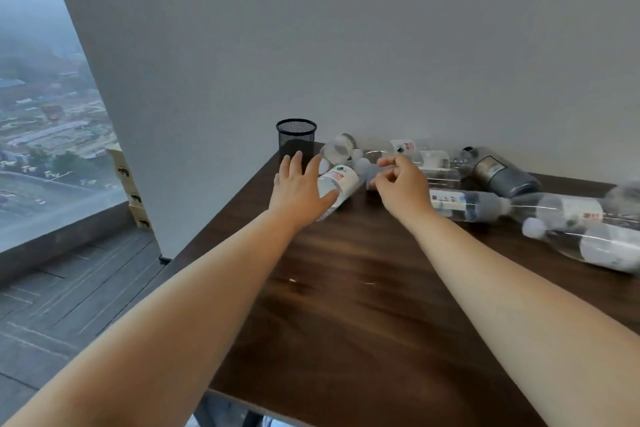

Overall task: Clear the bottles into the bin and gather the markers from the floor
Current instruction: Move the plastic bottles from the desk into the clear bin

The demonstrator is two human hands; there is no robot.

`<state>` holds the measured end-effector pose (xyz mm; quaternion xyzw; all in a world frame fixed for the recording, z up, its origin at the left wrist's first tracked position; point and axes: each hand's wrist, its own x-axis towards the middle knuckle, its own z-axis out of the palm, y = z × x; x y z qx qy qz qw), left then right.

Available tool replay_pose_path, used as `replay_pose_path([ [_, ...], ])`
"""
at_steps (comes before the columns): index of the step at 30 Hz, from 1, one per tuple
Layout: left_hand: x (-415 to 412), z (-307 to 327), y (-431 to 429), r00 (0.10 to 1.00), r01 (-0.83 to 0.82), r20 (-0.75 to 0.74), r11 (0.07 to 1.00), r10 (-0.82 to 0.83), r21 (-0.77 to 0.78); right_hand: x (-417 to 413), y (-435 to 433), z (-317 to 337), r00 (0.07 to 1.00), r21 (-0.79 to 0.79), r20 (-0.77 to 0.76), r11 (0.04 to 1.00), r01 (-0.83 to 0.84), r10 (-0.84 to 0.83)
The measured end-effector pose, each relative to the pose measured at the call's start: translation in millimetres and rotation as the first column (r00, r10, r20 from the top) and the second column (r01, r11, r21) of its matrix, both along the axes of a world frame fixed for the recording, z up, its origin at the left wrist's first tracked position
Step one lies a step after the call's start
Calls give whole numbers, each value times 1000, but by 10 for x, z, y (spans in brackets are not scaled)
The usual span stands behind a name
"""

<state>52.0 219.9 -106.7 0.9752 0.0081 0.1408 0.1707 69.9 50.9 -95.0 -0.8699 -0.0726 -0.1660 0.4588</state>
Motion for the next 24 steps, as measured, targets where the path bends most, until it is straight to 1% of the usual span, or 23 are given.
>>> replay_pose_path([
  [2, 88, -77, -79, 995, -36, -89, 997, 42, 69, -24, -188, -12, 1000, -8, 9, 1000, 23, -23],
  [4, 160, -140, -156, 984, -63, -163, 997, 70, 48, -62, -409, -19, 999, -43, 27, 998, 47, -46],
  [5, 179, -162, -172, 982, -75, -173, 997, 78, 27, -71, -502, -24, 998, -71, 31, 996, 60, -58],
  [8, 178, -170, -245, 991, -93, -97, 996, 91, -9, -106, -733, -31, 994, -159, 42, 982, 103, -97],
  [11, 95, -144, -294, 995, -94, 34, 992, 97, -83, -118, -866, -70, 994, -279, 49, 954, 108, -98],
  [13, 18, -97, -299, 987, -92, 117, 986, 109, -139, -107, -911, -103, 996, -424, 58, 902, 84, -66],
  [15, -55, -46, -284, 976, -70, 191, 982, 104, -176, -94, -922, -136, 998, -592, 40, 804, 58, -42],
  [16, -89, -21, -274, 970, -49, 226, 980, 94, -194, -92, -916, -154, 999, -650, 7, 759, 38, -44],
  [18, -140, 10, -263, 958, 7, 282, 976, 56, -218, -86, -903, -184, 993, -701, -89, 713, -8, -77],
  [20, -174, 28, -264, 947, 50, 319, 977, 18, -206, -76, -887, -210, 985, -732, -126, 682, -9, -121],
  [24, -214, 73, -266, 941, 67, 340, 975, 10, -214, -55, -818, -230, 982, -821, 9, 560, 115, -189],
])
